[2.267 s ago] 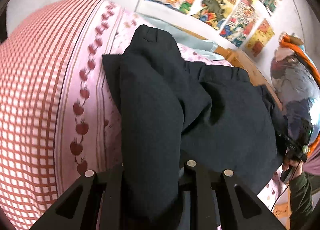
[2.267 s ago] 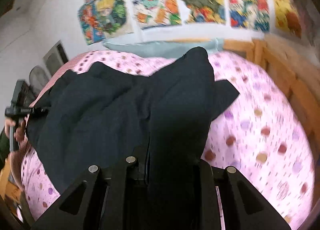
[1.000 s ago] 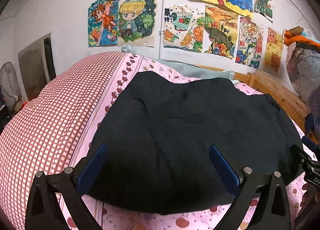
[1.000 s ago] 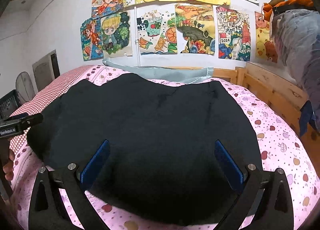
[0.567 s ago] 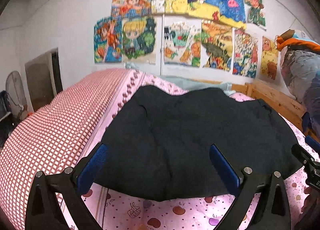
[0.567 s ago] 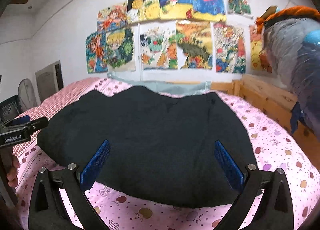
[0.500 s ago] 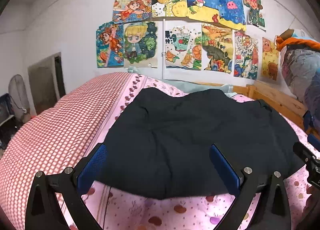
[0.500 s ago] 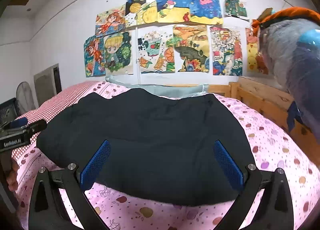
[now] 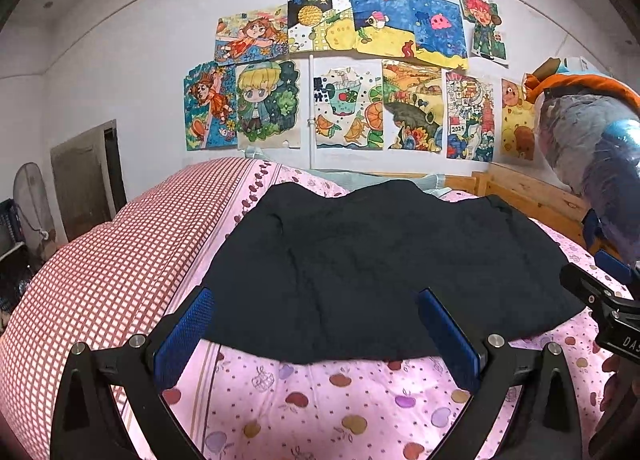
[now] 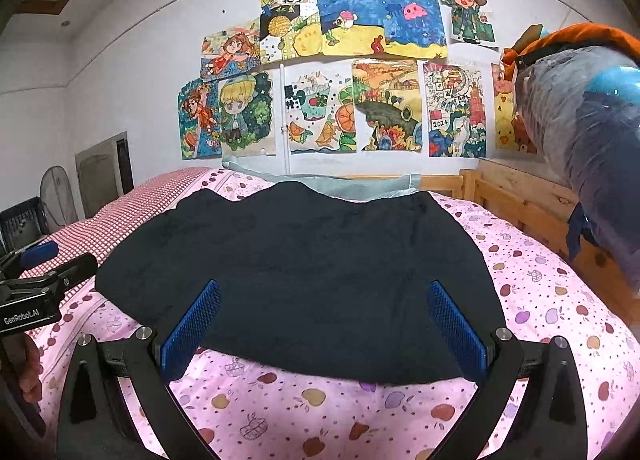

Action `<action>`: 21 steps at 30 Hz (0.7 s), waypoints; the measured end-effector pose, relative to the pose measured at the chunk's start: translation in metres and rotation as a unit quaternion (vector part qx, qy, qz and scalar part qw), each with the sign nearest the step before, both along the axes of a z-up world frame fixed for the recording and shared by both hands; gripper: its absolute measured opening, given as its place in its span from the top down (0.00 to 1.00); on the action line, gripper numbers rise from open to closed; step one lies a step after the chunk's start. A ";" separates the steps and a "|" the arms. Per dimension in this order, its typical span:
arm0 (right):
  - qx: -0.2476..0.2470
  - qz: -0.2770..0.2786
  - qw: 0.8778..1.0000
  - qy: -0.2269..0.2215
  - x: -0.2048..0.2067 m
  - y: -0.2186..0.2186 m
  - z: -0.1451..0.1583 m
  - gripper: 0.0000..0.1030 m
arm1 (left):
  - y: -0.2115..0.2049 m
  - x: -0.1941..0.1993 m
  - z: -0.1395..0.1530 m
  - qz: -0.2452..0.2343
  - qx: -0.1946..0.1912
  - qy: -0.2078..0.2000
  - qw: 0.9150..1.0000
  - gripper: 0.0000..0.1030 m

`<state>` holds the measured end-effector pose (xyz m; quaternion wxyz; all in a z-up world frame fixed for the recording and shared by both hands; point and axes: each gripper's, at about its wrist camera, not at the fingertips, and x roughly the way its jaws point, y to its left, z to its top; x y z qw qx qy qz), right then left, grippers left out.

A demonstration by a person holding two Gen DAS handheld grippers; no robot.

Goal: Fold large clothes
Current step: 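Open both tools and pull them back from the folded black jacket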

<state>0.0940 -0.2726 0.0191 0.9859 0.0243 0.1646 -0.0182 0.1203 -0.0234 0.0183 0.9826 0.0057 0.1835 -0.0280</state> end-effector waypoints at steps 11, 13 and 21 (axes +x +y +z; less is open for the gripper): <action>0.010 -0.004 1.000 0.007 -0.021 0.001 -0.008 0.02 | -0.001 -0.025 -0.002 -0.002 -0.003 -0.007 1.000 0.00; 0.021 -0.005 1.000 0.008 -0.024 -0.002 -0.007 0.02 | 0.000 -0.028 -0.003 -0.001 -0.007 -0.006 1.000 0.00; 0.011 -0.002 1.000 0.004 -0.035 0.005 -0.005 0.02 | -0.001 -0.036 -0.006 -0.004 -0.002 -0.004 1.000 0.00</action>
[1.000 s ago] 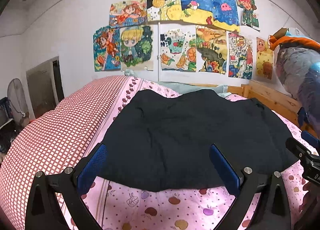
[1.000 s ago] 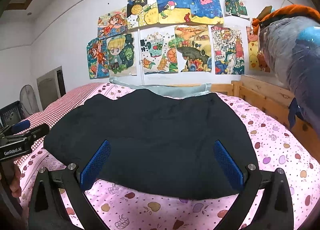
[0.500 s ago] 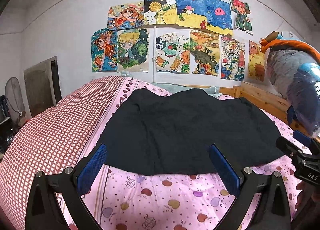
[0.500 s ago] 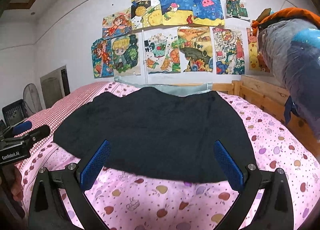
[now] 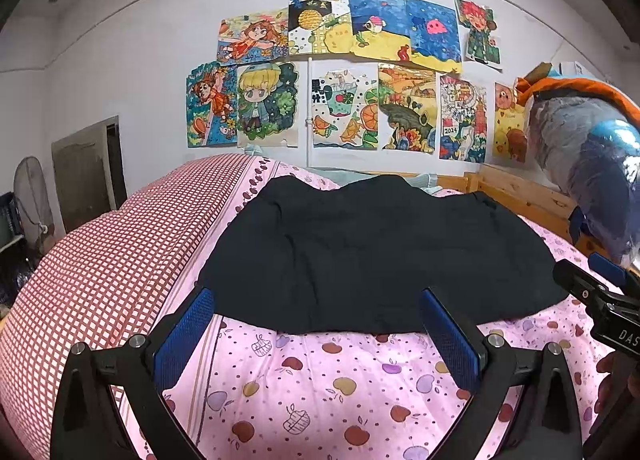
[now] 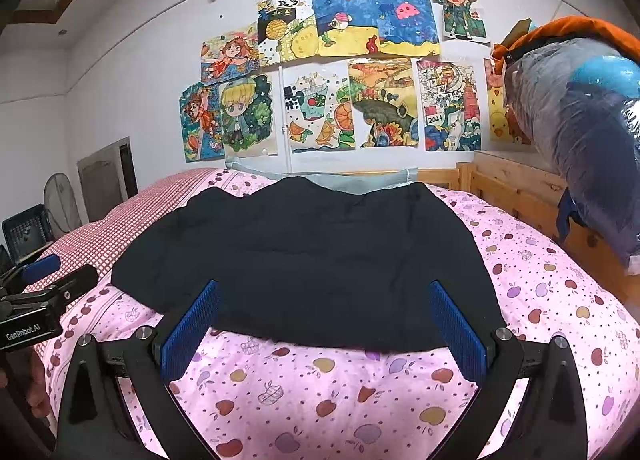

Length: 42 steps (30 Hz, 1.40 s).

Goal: Fold large clothes

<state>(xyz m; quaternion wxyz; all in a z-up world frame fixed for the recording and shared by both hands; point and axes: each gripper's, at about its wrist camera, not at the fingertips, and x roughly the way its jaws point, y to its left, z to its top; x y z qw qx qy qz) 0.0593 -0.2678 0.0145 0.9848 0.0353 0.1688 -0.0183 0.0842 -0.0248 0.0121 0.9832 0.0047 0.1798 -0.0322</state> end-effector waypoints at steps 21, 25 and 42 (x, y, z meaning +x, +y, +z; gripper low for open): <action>-0.006 0.008 1.000 0.003 -0.022 0.007 -0.006 0.02 | -0.001 -0.025 -0.006 0.001 0.008 -0.004 1.000 0.00; -0.011 0.012 1.000 0.006 -0.026 0.011 -0.010 0.02 | -0.001 -0.029 -0.009 0.005 0.013 -0.005 1.000 0.00; 0.010 0.013 1.000 0.022 -0.036 0.007 -0.022 0.02 | 0.007 -0.039 -0.021 0.009 0.006 0.010 1.000 0.00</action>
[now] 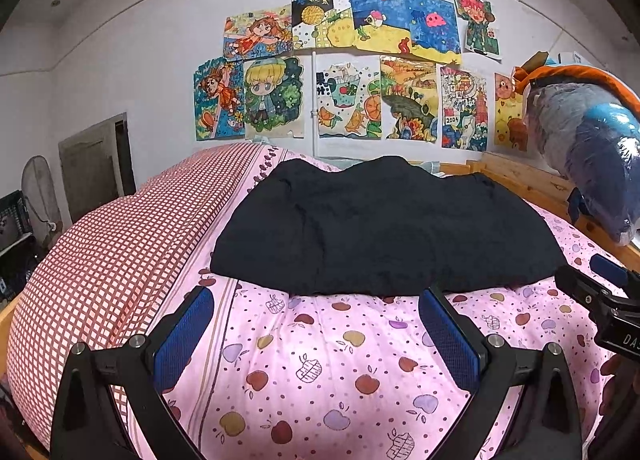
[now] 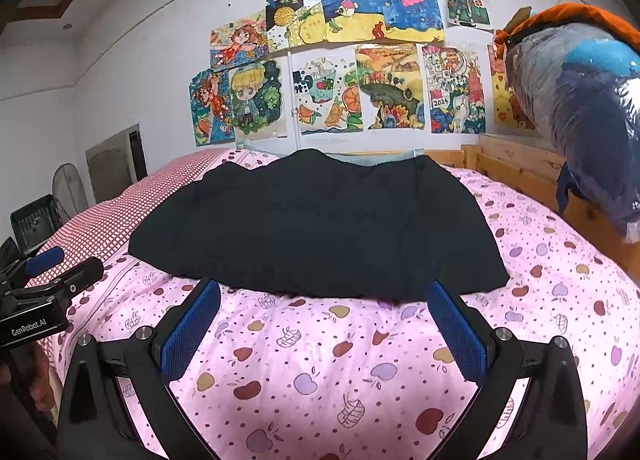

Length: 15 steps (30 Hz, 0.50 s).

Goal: Fold large clothes

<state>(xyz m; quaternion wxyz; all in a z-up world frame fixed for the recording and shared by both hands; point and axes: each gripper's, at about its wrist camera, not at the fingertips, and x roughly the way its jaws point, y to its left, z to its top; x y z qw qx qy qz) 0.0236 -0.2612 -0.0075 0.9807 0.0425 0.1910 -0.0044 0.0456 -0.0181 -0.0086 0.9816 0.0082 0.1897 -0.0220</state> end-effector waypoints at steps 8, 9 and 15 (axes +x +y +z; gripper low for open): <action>0.005 -0.002 1.000 0.002 0.000 -0.003 -0.007 0.02 | 0.002 -0.001 -0.003 0.006 0.001 0.005 1.000 0.00; 0.003 -0.001 1.000 0.002 0.000 -0.003 -0.007 0.02 | 0.002 -0.001 -0.004 0.007 0.001 0.005 1.000 0.00; 0.001 -0.001 1.000 0.000 0.000 -0.001 -0.007 0.02 | 0.001 0.000 -0.006 0.007 0.002 0.009 1.000 0.00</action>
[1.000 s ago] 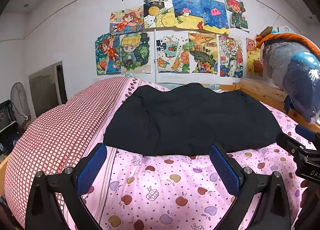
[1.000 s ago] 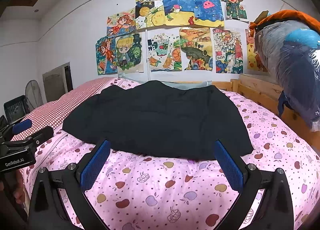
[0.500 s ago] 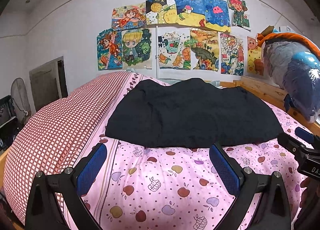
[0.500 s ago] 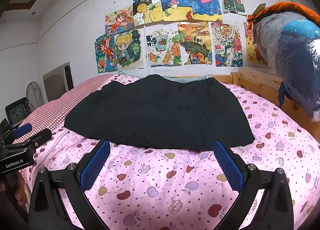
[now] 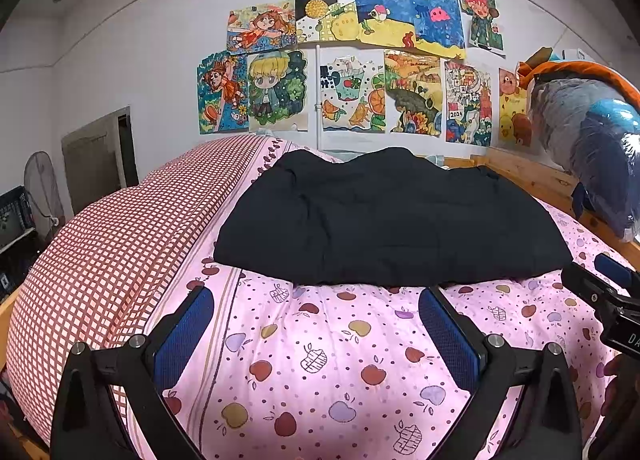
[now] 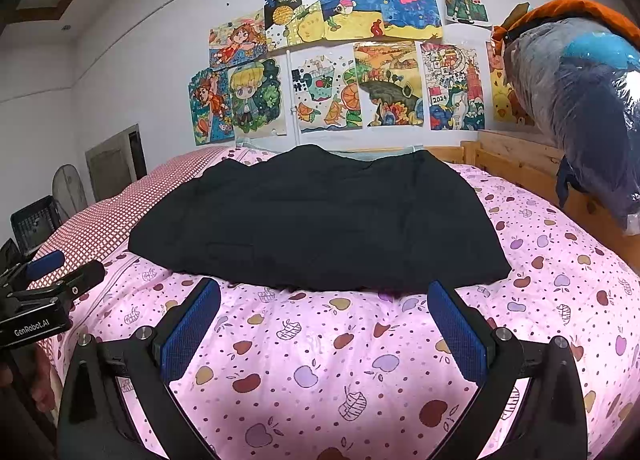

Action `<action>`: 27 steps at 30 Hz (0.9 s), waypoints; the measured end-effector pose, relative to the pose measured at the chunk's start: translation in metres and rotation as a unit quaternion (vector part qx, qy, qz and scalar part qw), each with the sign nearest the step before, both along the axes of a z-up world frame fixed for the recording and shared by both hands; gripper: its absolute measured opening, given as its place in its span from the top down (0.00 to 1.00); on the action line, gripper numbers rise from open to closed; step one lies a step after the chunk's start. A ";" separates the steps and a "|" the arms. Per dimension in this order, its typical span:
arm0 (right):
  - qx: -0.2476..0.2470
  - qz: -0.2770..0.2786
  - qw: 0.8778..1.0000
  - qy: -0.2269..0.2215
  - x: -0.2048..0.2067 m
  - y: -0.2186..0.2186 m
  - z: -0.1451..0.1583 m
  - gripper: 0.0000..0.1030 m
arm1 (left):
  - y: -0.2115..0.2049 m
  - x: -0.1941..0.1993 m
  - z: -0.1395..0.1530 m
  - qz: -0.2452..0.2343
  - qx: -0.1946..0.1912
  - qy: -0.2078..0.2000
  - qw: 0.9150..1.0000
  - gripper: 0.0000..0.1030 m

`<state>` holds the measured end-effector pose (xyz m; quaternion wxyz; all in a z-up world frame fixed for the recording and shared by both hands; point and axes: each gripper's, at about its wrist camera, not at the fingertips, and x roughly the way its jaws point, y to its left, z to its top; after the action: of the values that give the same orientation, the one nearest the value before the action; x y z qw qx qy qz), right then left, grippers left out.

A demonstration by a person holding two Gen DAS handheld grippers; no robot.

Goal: Fold large clothes

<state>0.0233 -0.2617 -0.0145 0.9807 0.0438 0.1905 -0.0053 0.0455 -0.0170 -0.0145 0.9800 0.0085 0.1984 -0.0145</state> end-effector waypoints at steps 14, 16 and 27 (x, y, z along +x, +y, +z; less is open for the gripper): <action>0.007 -0.003 1.000 0.002 0.003 -0.002 -0.006 0.02 | 0.000 0.002 -0.003 0.007 -0.003 0.003 1.000 0.00; 0.008 -0.004 1.000 0.003 0.003 -0.002 -0.007 0.02 | 0.000 0.002 -0.004 0.009 -0.003 0.004 1.000 0.00; 0.010 -0.005 1.000 0.006 0.004 -0.003 -0.010 0.02 | 0.000 0.003 -0.007 0.011 -0.005 0.008 1.000 0.00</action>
<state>0.0270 -0.2645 -0.0246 0.9789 0.0543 0.1967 -0.0087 0.0487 -0.0174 -0.0219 0.9784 0.0014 0.2067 -0.0053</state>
